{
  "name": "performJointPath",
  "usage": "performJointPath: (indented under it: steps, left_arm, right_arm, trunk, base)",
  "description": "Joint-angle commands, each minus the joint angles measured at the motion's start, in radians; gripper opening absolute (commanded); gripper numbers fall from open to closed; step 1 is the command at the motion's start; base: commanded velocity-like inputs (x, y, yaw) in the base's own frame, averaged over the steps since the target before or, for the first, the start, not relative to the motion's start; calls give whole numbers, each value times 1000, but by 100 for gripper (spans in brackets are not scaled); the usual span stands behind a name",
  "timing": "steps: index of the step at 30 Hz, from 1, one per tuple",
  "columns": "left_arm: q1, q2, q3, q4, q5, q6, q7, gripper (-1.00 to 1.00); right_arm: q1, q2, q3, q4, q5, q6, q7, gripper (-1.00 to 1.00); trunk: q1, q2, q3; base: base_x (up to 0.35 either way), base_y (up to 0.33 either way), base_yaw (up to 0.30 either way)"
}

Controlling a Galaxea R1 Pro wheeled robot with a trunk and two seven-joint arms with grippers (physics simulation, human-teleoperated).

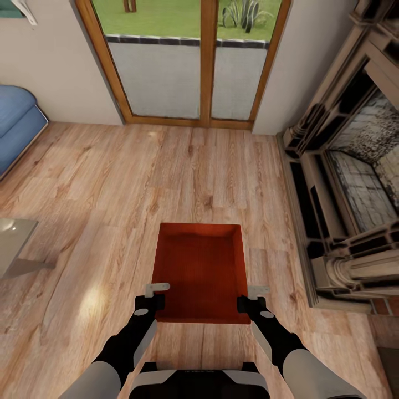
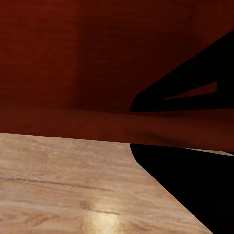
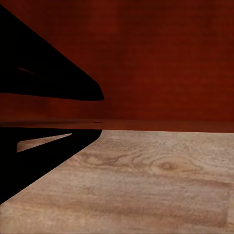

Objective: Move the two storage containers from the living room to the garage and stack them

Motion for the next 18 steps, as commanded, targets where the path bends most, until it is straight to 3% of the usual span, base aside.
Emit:
performJointPath:
  steps: [1, 18]
  left_arm:
    - [0, 4, -5, -1, 7, 7, 14, -100]
    - [0, 4, -5, -1, 7, 7, 14, -100]
  right_arm:
    - [-1, -1, 8, -2, 1, 1, -11, -100]
    - [-1, -1, 8, -2, 0, 5, -10, -100]
  trunk:
    - [-4, 6, 3]
    - [-69, 125, 56]
  base:
    - [0, 0, 0]
    - [0, 0, 0]
